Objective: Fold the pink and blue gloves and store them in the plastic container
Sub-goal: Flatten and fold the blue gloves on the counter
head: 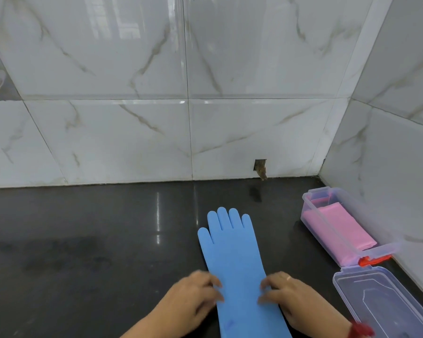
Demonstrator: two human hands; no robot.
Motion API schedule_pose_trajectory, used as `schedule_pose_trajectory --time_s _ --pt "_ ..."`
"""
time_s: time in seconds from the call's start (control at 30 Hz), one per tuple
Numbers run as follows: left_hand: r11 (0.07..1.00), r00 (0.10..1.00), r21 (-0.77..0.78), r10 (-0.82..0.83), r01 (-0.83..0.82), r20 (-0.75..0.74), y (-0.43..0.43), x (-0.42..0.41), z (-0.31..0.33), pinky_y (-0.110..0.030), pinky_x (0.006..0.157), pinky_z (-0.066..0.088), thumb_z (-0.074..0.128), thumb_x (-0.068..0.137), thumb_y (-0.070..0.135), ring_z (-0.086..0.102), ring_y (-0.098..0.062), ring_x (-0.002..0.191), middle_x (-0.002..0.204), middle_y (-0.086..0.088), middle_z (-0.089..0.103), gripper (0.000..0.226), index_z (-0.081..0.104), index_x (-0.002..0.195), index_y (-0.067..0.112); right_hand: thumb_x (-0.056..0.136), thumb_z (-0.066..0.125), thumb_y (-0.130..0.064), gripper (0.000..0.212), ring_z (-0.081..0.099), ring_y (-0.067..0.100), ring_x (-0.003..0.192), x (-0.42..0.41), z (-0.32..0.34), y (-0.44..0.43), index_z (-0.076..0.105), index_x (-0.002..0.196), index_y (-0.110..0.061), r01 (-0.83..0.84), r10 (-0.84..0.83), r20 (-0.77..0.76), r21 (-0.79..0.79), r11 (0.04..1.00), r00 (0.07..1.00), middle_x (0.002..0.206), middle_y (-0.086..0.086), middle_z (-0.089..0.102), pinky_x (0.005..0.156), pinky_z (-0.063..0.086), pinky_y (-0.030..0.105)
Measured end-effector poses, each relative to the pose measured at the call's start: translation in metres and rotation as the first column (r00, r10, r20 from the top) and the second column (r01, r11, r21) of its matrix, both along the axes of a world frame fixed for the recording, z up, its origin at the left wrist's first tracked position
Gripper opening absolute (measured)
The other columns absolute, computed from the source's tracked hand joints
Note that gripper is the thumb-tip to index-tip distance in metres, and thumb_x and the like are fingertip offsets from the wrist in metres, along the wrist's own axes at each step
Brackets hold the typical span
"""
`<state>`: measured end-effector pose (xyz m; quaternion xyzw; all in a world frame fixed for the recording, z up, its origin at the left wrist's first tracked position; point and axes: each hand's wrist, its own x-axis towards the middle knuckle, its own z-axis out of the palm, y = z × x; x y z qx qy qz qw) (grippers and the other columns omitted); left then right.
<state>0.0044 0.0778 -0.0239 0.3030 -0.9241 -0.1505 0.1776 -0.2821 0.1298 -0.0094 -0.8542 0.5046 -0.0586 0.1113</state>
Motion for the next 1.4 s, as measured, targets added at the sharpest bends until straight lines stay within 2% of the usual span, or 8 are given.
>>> schedule_pose_trajectory --time_s 0.13,0.27,0.37,0.47,0.6,0.7,0.93,1.4 --pt "0.972 0.982 0.223 -0.111 0.075 0.151 0.006 0.016 -0.008 -0.011 0.111 0.015 0.044 0.086 0.066 0.018 0.023 0.129 0.143 0.037 0.032 0.053 0.041 0.137 0.050 0.072 0.063 -0.041 0.038 0.056 -0.009 0.108 -0.011 -0.001 0.015 0.062 0.108 -0.052 -0.073 0.060 -0.121 -0.099 0.992 0.991 0.118 -0.028 0.061 0.086 0.044 0.005" --pt "0.999 0.958 0.032 -0.050 0.042 0.282 0.008 0.020 -0.007 -0.006 0.103 0.030 0.025 0.084 0.079 0.035 0.020 0.124 0.134 0.042 0.041 0.060 0.047 0.132 0.051 0.072 0.067 -0.024 0.033 0.061 -0.005 0.097 -0.005 -0.006 0.020 0.064 0.100 -0.042 0.023 -0.016 0.055 -0.139 0.990 0.998 0.108 -0.026 0.066 0.082 0.050 0.013" --pt "0.996 0.988 0.065 -0.065 0.057 0.136 0.007 0.015 -0.015 -0.008 0.104 0.024 0.048 0.077 0.078 0.034 0.018 0.119 0.130 0.041 0.043 0.068 0.043 0.136 0.045 0.095 0.048 -0.022 0.012 0.059 0.010 0.084 0.012 -0.006 0.008 0.059 0.095 -0.026 0.264 -0.256 0.330 0.023 0.964 0.909 0.088 -0.013 0.064 0.078 0.049 0.029" --pt "0.982 0.993 0.153 0.117 -0.112 -0.023 0.007 0.003 -0.013 -0.011 0.085 0.035 0.057 0.061 0.086 0.043 0.015 0.094 0.095 0.039 0.050 0.070 0.051 0.119 0.047 0.099 0.040 -0.029 0.026 0.057 0.020 0.072 0.025 -0.008 -0.008 0.050 0.083 -0.010 0.445 -0.475 0.390 0.170 0.879 0.789 0.075 -0.002 0.059 0.071 0.046 0.034" --pt "0.837 0.868 0.416 0.460 -0.354 -0.187 0.001 -0.023 -0.011 -0.012 0.061 0.044 0.070 0.064 0.068 0.057 0.002 0.065 0.069 0.021 0.066 0.035 0.062 0.077 0.036 0.099 0.034 -0.034 0.030 0.055 0.020 0.072 0.031 -0.012 -0.021 0.040 0.076 -0.016 0.551 -0.591 0.322 0.215 0.806 0.739 0.073 -0.001 0.055 0.068 0.043 0.035" --pt "0.780 0.792 0.402 0.582 -0.480 -0.185 -0.003 -0.035 -0.017 -0.015 0.052 0.040 0.069 0.078 0.049 0.050 -0.004 0.049 0.054 0.008 0.059 0.036 0.052 0.060 0.022 0.099 0.030 -0.036 0.032 0.052 0.019 0.069 0.035 -0.013 -0.026 0.036 0.073 -0.019 0.583 -0.618 0.270 0.206 0.786 0.738 0.070 -0.004 0.052 0.066 0.042 0.034" --pt "0.717 0.732 0.306 0.676 -0.626 -0.087 -0.009 -0.045 -0.020 -0.017 0.046 0.026 0.052 0.090 0.045 0.039 -0.009 0.045 0.046 0.007 0.039 0.047 0.035 0.053 0.022 0.096 0.035 -0.043 0.033 0.047 0.014 0.059 0.039 -0.014 -0.034 0.031 0.070 -0.023 0.671 -0.683 0.235 0.141 0.728 0.692 0.063 -0.005 0.047 0.050 0.033 0.028" --pt "0.686 0.721 0.296 0.693 -0.665 0.013 -0.014 -0.046 -0.012 -0.025 0.055 0.042 0.054 0.087 0.047 0.052 -0.006 0.055 0.059 0.009 0.052 0.029 0.045 0.070 0.026 0.089 0.047 -0.050 0.031 0.053 0.008 0.057 0.046 -0.010 -0.031 0.036 0.107 -0.028 0.707 -0.698 0.123 -0.038 0.707 0.705 0.070 -0.011 0.053 0.045 0.038 0.023"
